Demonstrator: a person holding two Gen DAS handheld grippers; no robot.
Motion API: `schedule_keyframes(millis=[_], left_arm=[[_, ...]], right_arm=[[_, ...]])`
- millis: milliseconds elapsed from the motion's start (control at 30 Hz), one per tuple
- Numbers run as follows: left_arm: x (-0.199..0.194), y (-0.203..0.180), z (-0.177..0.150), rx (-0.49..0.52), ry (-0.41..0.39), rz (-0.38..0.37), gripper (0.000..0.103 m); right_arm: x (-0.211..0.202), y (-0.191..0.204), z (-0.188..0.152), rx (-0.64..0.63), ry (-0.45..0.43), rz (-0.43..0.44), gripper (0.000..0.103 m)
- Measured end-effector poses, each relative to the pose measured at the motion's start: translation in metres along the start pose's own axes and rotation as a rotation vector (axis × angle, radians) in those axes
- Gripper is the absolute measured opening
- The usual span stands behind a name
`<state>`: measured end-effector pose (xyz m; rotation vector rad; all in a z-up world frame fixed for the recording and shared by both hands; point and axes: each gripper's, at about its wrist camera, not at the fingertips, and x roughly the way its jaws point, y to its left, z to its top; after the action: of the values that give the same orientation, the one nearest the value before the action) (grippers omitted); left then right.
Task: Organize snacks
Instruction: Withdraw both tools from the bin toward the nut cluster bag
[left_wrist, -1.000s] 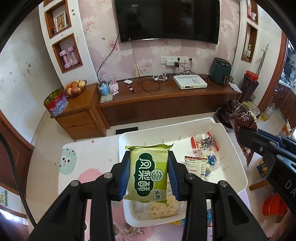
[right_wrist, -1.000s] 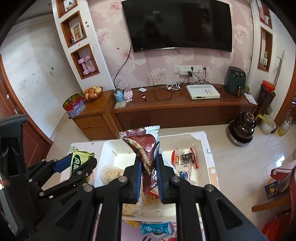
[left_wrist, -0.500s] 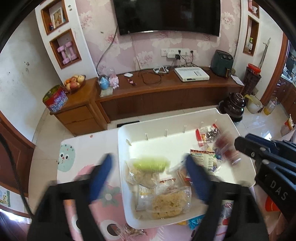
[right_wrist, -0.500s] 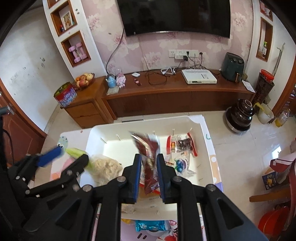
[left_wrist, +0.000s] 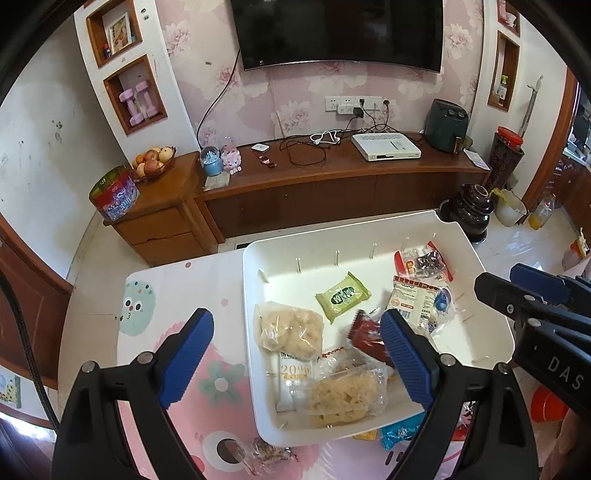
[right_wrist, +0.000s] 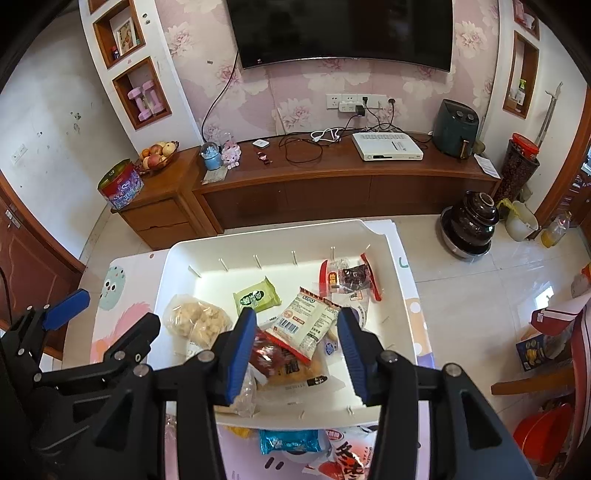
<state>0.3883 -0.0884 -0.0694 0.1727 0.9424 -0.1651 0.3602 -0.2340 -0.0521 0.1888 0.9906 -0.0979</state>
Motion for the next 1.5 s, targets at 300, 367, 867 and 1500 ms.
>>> schedule_keyframes(millis=[300, 367, 867, 1500], left_arm=[[-0.02, -0.002, -0.01, 0.006, -0.014, -0.007, 0.091], [-0.026, -0.001, -0.011, 0.006, -0.02, -0.002, 0.091], [-0.073, 0.016, -0.053, -0.014, -0.044, 0.009, 0.091], [-0.07, 0.087, -0.139, -0.179, 0.073, 0.047, 0.091]], right_arm=[[-0.012, -0.002, -0.008, 0.001, 0.0, 0.012, 0.046], [-0.017, 0.0, -0.011, -0.001, -0.003, 0.014, 0.046], [-0.059, 0.004, -0.05, -0.043, -0.005, 0.043, 0.046], [-0.045, 0.025, -0.13, -0.151, 0.084, 0.065, 0.046]])
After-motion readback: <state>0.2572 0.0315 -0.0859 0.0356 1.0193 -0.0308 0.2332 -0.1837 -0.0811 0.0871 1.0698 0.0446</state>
